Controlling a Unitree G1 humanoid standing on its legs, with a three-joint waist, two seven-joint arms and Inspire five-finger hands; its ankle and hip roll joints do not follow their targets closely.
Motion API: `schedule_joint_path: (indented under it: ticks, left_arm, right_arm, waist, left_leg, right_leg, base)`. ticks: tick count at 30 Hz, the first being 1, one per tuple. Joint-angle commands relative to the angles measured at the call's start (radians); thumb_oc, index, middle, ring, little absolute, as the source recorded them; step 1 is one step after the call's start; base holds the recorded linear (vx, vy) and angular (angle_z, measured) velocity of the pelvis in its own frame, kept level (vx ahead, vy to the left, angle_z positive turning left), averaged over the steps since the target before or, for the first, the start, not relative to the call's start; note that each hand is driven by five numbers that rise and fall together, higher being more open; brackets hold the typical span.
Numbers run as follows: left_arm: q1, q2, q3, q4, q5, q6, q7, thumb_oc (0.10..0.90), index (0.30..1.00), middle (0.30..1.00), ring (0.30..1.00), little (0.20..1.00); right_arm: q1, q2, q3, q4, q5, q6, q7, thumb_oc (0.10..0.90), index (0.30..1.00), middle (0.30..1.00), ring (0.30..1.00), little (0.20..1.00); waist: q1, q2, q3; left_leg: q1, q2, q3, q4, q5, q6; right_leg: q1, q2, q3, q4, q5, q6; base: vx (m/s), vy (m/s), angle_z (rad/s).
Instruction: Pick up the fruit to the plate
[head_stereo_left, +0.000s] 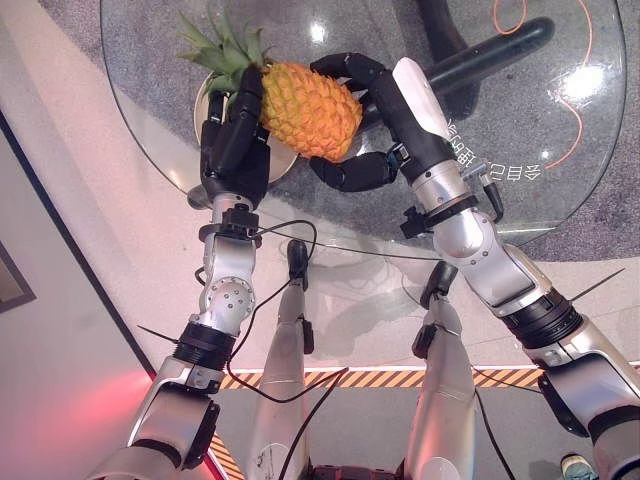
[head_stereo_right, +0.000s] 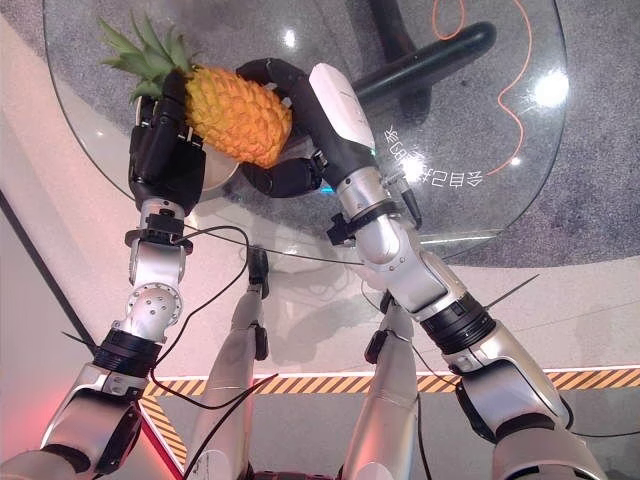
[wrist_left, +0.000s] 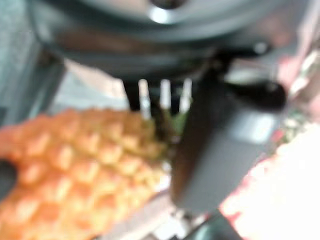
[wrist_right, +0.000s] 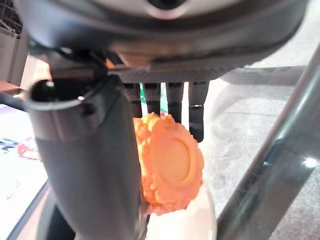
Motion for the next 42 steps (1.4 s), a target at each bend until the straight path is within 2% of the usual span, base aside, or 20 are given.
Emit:
schedule_joint_path:
  ticks: [1,10,32,33,34,35,36,42]
  left_arm:
    - [-0.13,0.021,-0.022,-0.176,0.079,-0.091,-0.161,0.1,0.3,0.3,0.3,0.2]
    - [-0.134,0.012,-0.016,-0.18,0.087,-0.125,-0.162,0.1,0.3,0.3,0.3,0.2]
    - [-0.14,-0.002,0.0,-0.183,0.099,-0.156,-0.154,0.1,0.3,0.3,0.3,0.2]
    - [-0.139,-0.003,-0.001,-0.183,0.1,-0.156,-0.155,0.1,0.3,0.3,0.3,0.2]
    - [-0.139,-0.005,-0.001,-0.183,0.101,-0.157,-0.156,0.1,0.3,0.3,0.3,0.2]
    - [-0.136,-0.007,0.001,-0.182,0.101,-0.157,-0.158,0.1,0.3,0.3,0.3,0.2]
    - [-0.136,-0.006,0.001,-0.181,0.1,-0.158,-0.16,0.1,0.3,0.3,0.3,0.2]
    - [-0.141,-0.013,0.004,-0.178,0.112,-0.17,-0.148,0.1,0.3,0.3,0.3,0.2]
  right_arm:
    - [-0.13,0.019,0.046,-0.138,-0.023,-0.114,0.024,0.1,0.3,0.3,0.3,0.2]
    - [-0.129,0.025,0.04,-0.142,-0.033,-0.11,0.026,0.1,0.3,0.3,0.3,0.2]
    - [-0.121,0.037,0.02,-0.131,-0.042,-0.12,-0.001,0.1,0.3,0.3,0.3,0.2]
    - [-0.121,0.039,0.018,-0.133,-0.042,-0.116,-0.002,0.169,0.359,0.359,0.359,0.269]
    - [-0.12,0.04,0.017,-0.135,-0.041,-0.112,-0.003,0.295,0.467,0.467,0.467,0.395]
    - [-0.116,0.041,0.016,-0.137,-0.04,-0.107,-0.011,0.635,0.759,0.759,0.759,0.735]
    - [-0.115,0.041,0.014,-0.136,-0.035,-0.108,-0.013,0.8,0.9,0.9,0.9,0.9]
    - [-0.108,0.049,0.003,-0.128,-0.041,-0.119,-0.028,0.8,0.9,0.9,0.9,0.9]
  waist:
    - [0.012,0.003,-0.024]
    - [0.01,0.0,-0.024]
    - [0.008,-0.003,-0.024]
    - [0.008,-0.003,-0.024]
    - [0.008,-0.003,-0.024]
    - [0.008,-0.003,-0.024]
    - [0.007,-0.003,-0.024]
    - [0.005,-0.001,-0.024]
  left_leg:
    - [0.027,0.01,-0.012,0.051,-0.045,0.006]
    - [0.027,0.01,-0.013,0.049,-0.046,0.006]
    - [0.026,0.009,-0.014,0.049,-0.047,0.007]
    - [0.026,0.009,-0.014,0.048,-0.048,0.007]
    - [0.026,0.008,-0.015,0.048,-0.048,0.007]
    - [0.027,0.009,-0.014,0.048,-0.048,0.007]
    - [0.028,0.009,-0.014,0.047,-0.048,0.007]
    - [0.026,0.009,-0.013,0.049,-0.049,0.007]
  right_leg:
    - [0.031,-0.02,-0.035,-0.059,0.068,0.032]
    - [0.03,-0.02,-0.034,-0.061,0.068,0.032]
    - [0.029,-0.017,-0.033,-0.061,0.067,0.032]
    - [0.029,-0.017,-0.033,-0.061,0.067,0.032]
    - [0.029,-0.017,-0.033,-0.061,0.067,0.032]
    - [0.029,-0.017,-0.032,-0.061,0.067,0.031]
    - [0.03,-0.017,-0.033,-0.061,0.067,0.032]
    - [0.026,-0.018,-0.031,-0.06,0.066,0.032]
  base:
    - [0.0,0.0,0.0]
    - [0.0,0.0,0.0]
    - [0.0,0.0,0.0]
    - [0.0,0.0,0.0]
    - [0.0,0.0,0.0]
    - [0.0,0.0,0.0]
    - [0.0,0.0,0.0]
    - [0.0,0.0,0.0]
